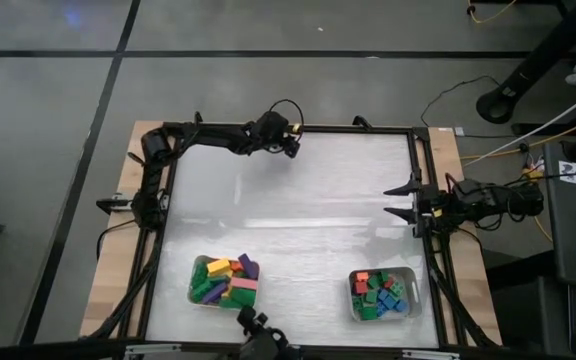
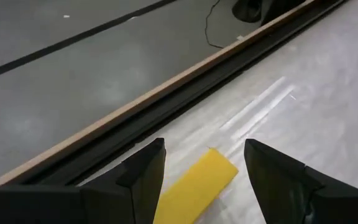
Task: Sort blocks by size
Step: Put the rectangular yellow block into the white bin
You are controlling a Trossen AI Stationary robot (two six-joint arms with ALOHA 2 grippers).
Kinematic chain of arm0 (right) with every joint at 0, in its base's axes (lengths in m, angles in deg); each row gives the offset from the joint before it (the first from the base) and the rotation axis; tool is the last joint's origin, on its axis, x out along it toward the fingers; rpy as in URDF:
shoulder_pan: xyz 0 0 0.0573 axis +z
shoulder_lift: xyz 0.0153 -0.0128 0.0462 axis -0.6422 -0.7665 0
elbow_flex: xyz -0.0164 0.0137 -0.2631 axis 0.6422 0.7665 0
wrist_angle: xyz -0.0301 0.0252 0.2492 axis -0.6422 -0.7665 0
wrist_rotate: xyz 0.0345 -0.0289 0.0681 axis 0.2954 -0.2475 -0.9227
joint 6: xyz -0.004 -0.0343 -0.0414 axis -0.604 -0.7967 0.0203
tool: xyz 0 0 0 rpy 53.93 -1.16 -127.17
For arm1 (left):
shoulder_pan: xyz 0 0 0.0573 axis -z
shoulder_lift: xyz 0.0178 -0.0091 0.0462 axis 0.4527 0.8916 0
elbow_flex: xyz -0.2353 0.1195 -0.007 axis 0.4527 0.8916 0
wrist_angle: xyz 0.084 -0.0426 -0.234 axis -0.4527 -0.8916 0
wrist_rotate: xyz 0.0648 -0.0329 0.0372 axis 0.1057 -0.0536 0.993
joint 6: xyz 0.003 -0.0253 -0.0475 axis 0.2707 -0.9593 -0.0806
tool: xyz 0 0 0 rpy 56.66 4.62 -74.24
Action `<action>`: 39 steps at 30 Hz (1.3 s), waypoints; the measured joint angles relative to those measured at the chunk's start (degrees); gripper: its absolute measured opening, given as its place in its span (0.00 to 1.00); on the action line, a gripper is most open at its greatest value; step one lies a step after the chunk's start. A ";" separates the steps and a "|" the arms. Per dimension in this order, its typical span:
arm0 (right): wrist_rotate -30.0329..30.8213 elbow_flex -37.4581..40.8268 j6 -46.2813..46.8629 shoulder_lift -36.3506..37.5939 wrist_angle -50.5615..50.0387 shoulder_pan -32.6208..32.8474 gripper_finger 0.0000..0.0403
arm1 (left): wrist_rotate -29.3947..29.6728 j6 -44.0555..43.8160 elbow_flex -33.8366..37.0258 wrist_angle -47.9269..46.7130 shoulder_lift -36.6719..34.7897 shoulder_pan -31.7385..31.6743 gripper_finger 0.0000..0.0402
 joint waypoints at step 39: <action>0.05 -0.02 -0.02 -0.56 0.11 0.00 0.53 | -3.02 -3.58 -5.72 -29.42 -0.72 -3.20 0.32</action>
